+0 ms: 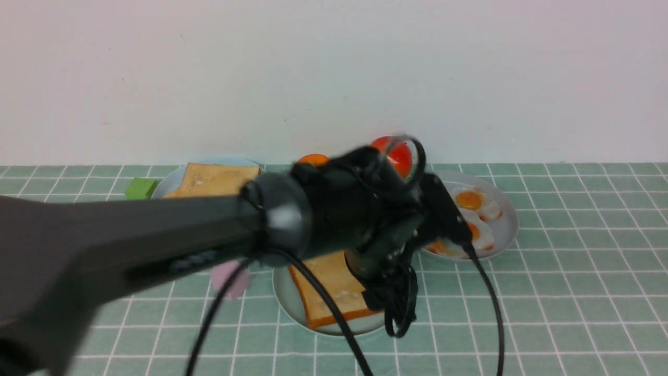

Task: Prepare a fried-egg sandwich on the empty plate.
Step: Use the right arm to grab a fried egg

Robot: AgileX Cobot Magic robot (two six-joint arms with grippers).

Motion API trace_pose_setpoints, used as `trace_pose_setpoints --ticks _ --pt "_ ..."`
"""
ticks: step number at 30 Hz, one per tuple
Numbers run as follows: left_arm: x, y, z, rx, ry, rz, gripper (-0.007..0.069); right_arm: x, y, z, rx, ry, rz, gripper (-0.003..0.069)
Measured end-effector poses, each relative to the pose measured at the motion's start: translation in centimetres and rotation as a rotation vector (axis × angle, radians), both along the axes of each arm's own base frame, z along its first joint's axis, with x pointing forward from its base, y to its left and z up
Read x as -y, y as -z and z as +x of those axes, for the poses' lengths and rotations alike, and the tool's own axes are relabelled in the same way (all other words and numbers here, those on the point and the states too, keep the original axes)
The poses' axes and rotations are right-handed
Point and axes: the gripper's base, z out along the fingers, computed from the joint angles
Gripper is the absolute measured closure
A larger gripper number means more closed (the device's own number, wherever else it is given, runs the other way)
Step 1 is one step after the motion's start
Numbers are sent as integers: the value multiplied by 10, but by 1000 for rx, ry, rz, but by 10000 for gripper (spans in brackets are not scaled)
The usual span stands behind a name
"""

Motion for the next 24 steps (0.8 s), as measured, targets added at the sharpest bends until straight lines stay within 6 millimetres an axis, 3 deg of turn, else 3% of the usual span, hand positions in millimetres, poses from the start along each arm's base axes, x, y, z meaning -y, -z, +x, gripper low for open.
trace_pose_setpoints --ticks 3,4,8,10,12,17,19,20,24 --pt "-11 -57 -19 19 -119 -138 206 -8 7 29 -91 51 -43 618" --pt "-13 -66 -21 23 -136 -165 221 -9 9 34 -104 58 -54 617" --pt "-61 -155 -59 67 -303 -437 501 -22 34 98 -219 165 -188 616" --pt "-82 -169 -72 78 -330 -470 607 -27 45 121 -244 196 -227 615" --pt "-105 -178 -90 92 -342 -504 638 -34 57 143 -268 218 -253 613" --pt "-145 -165 -131 74 -325 -578 638 -40 90 193 -400 255 -255 609" --pt "-157 -153 -146 75 -302 -639 638 -36 104 220 -461 257 -241 608" --pt "-160 -154 -149 79 -299 -655 638 -36 105 222 -469 262 -233 608" --pt "-178 -143 -171 117 -257 -853 638 -18 129 277 -574 276 -103 603"
